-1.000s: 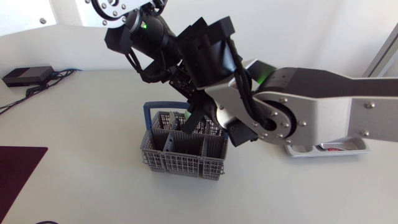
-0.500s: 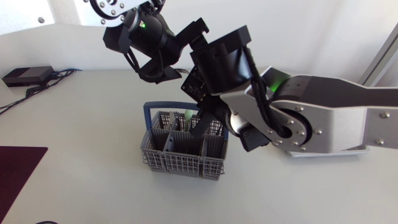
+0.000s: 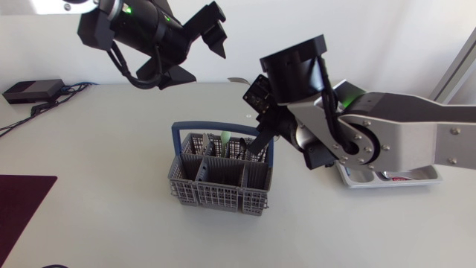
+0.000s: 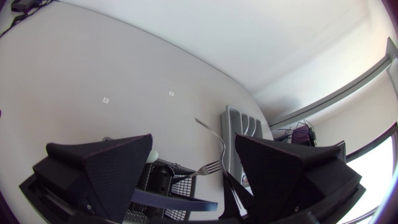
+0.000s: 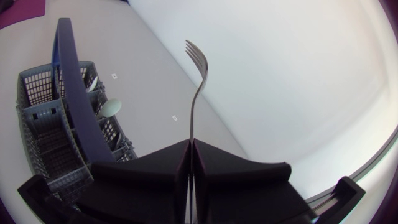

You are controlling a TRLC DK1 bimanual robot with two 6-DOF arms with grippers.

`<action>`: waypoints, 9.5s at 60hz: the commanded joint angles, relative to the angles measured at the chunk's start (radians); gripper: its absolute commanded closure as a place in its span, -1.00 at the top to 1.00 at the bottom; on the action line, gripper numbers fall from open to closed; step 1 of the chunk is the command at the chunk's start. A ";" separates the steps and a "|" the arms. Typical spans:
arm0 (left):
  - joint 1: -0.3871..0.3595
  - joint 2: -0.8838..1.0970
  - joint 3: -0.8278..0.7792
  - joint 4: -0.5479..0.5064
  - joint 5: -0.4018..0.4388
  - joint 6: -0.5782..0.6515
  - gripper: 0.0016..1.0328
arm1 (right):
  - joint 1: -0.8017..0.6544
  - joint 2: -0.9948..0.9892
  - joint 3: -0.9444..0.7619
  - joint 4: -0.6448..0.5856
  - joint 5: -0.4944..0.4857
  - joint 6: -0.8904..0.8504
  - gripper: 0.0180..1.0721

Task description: Sort the cutlery from the basket into the organizer compartments.

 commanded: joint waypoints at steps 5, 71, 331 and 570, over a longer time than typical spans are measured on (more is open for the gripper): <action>0.000 -0.082 -0.044 -0.006 0.004 0.062 0.79 | -0.069 -0.041 -0.049 0.019 -0.032 -0.010 -0.89; -0.007 -0.286 -0.483 0.251 -0.217 0.524 0.90 | -1.103 0.341 0.218 -0.128 -0.905 0.228 -0.89; -0.105 -0.631 -1.328 0.672 -0.098 0.949 -0.94 | -0.388 0.034 0.115 -0.335 -0.959 0.365 -0.89; 0.088 -0.410 -0.998 0.297 0.347 1.272 -0.94 | -0.687 0.206 0.014 -0.314 -1.183 0.276 -0.89</action>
